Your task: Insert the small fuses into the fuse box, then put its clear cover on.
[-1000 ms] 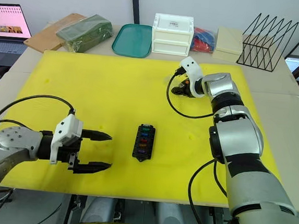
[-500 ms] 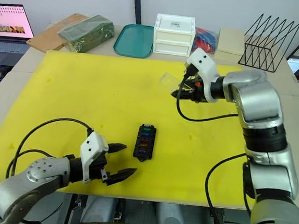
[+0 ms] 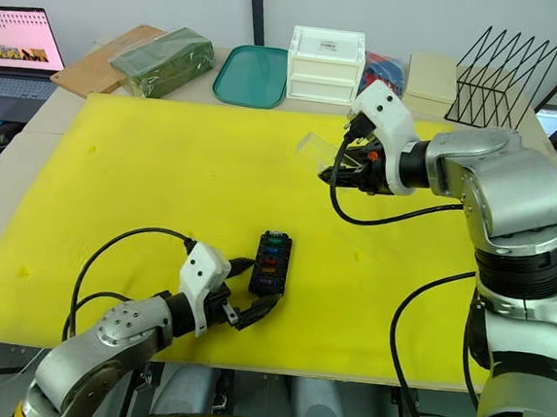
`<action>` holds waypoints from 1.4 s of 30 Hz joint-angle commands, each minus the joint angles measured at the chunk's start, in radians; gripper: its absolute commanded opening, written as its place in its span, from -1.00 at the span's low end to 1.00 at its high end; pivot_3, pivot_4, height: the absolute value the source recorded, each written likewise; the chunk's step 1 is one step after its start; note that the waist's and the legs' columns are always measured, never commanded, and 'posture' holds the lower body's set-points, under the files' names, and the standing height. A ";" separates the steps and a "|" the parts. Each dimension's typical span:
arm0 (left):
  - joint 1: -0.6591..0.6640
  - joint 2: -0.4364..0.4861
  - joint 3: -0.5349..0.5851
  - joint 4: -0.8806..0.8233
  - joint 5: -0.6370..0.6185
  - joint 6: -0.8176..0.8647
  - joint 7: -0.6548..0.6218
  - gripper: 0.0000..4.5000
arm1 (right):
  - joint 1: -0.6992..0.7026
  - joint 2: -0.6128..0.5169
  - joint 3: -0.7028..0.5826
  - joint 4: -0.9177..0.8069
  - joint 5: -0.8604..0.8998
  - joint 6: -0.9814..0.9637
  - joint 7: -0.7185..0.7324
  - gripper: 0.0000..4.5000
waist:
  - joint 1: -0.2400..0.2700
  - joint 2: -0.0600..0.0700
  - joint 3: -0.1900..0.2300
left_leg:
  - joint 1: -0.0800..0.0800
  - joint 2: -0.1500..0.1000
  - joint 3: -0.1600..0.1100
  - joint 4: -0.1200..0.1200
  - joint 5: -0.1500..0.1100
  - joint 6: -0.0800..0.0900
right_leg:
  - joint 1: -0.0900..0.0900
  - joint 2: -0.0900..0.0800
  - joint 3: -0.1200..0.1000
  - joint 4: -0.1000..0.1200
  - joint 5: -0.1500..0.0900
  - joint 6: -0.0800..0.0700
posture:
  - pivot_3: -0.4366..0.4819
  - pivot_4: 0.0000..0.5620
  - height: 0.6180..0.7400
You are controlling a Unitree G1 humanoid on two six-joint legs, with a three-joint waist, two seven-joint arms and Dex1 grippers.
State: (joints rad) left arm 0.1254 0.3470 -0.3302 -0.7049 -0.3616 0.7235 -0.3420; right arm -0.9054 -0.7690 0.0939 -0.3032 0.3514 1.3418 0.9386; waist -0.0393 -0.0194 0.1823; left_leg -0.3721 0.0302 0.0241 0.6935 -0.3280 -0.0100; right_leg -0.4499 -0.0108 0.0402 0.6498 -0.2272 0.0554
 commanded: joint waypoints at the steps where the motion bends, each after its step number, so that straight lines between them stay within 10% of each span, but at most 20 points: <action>1: -0.007 -0.020 -0.049 0.006 0.024 -0.002 0.018 1.00 | -0.033 -0.033 -0.034 -0.034 0.037 0.006 -0.019 -0.17 | 0.000 0.000 0.000 | 0.000 0.000 0.000 0.000 0.000 0.000 | 0.000 0.000 0.000 0.000 0.000 0.000 | -0.05 -0.47 1.00; 12: -0.023 -0.113 -0.097 0.026 0.154 0.015 0.166 1.00 | -0.043 -0.063 -0.017 -0.030 0.096 0.002 -0.057 -0.17 | 0.001 0.000 0.000 | 0.000 0.000 0.000 0.000 0.000 0.000 | 0.001 0.000 0.000 -0.001 0.000 0.000 | -0.05 -0.47 1.00; 19: -0.010 -0.063 -0.046 -0.021 0.154 0.029 0.140 0.14 | -0.037 -0.064 -0.006 -0.024 0.115 -0.025 -0.072 -0.17 | -0.004 0.000 0.000 | 0.000 0.000 0.000 0.000 0.000 0.000 | 0.001 0.001 0.000 -0.001 0.000 0.000 | -0.05 -0.47 1.00; 25: -0.010 0.017 0.027 -0.039 0.112 0.019 0.061 0.14 | -0.033 -0.058 -0.003 -0.024 0.121 -0.044 -0.084 -0.17 | -0.005 0.000 0.000 | 0.001 0.001 0.000 0.000 0.000 0.000 | 0.000 0.001 0.000 0.000 0.000 0.000 | -0.05 -0.47 1.00; 30: -0.056 0.095 0.087 -0.003 0.032 -0.003 -0.083 0.14 | -0.025 -0.068 -0.008 -0.046 0.143 -0.049 -0.079 -0.17 | -0.005 0.000 0.000 | 0.000 0.001 0.000 0.000 0.000 0.000 | 0.000 0.001 0.000 0.000 0.000 0.000 | -0.05 -0.47 1.00; 37: -0.255 0.346 0.139 0.264 -0.062 -0.223 -0.597 0.14 | 0.040 -0.150 0.012 -0.165 0.229 -0.090 0.025 -0.17 | -0.002 0.000 0.000 | 0.000 0.001 0.000 0.000 0.000 0.000 | 0.000 0.001 -0.003 -0.001 0.000 0.000 | -0.05 -0.47 1.00; 42: -0.463 0.360 0.061 0.545 -0.027 -0.378 -0.873 0.14 | 0.059 -0.168 0.038 -0.204 0.254 -0.118 0.054 -0.17 | -0.002 0.000 0.000 | -0.001 0.000 0.001 0.000 0.000 0.000 | 0.000 0.001 -0.003 -0.003 0.000 0.000 | -0.05 -0.47 1.00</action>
State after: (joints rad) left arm -0.3031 0.7193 -0.2478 -0.2039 -0.3968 0.4053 -1.1340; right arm -0.8356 -0.9245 0.1439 -0.4711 0.5878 1.2470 0.9804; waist -0.0414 -0.0195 0.1826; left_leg -0.3736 0.0302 0.0246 0.6931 -0.3281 -0.0098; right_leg -0.4503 -0.0102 0.0368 0.6467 -0.2276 0.0555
